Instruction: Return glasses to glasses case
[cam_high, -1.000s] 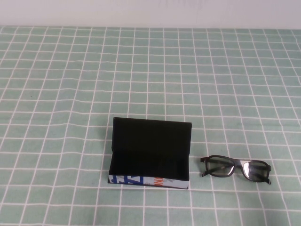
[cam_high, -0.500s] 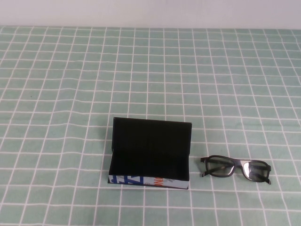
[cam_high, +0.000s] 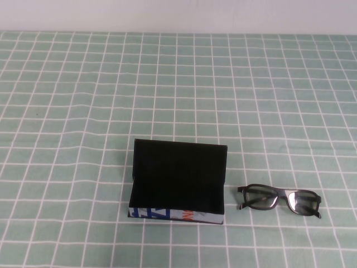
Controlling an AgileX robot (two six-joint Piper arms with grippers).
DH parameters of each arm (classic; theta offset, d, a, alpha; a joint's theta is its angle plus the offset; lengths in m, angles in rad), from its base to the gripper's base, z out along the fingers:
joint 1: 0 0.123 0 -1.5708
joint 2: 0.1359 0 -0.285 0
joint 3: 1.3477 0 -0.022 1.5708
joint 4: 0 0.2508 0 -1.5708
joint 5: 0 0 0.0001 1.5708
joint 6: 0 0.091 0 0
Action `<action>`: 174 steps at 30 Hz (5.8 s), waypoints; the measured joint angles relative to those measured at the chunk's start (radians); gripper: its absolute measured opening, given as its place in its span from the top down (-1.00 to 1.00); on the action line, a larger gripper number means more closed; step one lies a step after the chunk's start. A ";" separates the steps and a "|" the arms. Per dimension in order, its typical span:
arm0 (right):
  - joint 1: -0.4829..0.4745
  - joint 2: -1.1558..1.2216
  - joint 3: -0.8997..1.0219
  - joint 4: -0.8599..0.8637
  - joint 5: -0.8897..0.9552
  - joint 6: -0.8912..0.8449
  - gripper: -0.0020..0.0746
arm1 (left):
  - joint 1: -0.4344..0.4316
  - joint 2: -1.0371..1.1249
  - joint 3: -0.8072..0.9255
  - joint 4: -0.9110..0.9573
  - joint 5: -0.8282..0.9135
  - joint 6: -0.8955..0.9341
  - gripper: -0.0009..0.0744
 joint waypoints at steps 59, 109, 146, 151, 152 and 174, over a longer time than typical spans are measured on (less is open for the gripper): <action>0.379 1.481 -0.199 0.207 0.927 -0.819 -0.15 | 0.000 0.000 0.000 0.019 0.000 0.010 0.99; 0.379 1.498 -0.169 0.126 0.771 -0.829 -0.48 | 0.000 0.000 0.000 0.019 0.000 0.010 0.99; 0.379 1.589 -0.169 0.111 0.789 -0.829 0.75 | 0.000 0.000 0.000 0.023 0.000 0.010 0.99; 0.379 1.535 -0.171 0.139 0.818 -0.836 0.75 | 0.000 0.000 0.000 0.023 0.000 0.010 0.99; 0.379 1.521 -0.179 0.163 0.830 -0.848 0.76 | 0.000 0.000 0.000 0.023 0.000 0.010 0.99; 0.607 1.492 -0.559 0.517 1.199 -1.012 0.76 | 0.000 0.000 0.000 0.023 0.000 0.010 0.99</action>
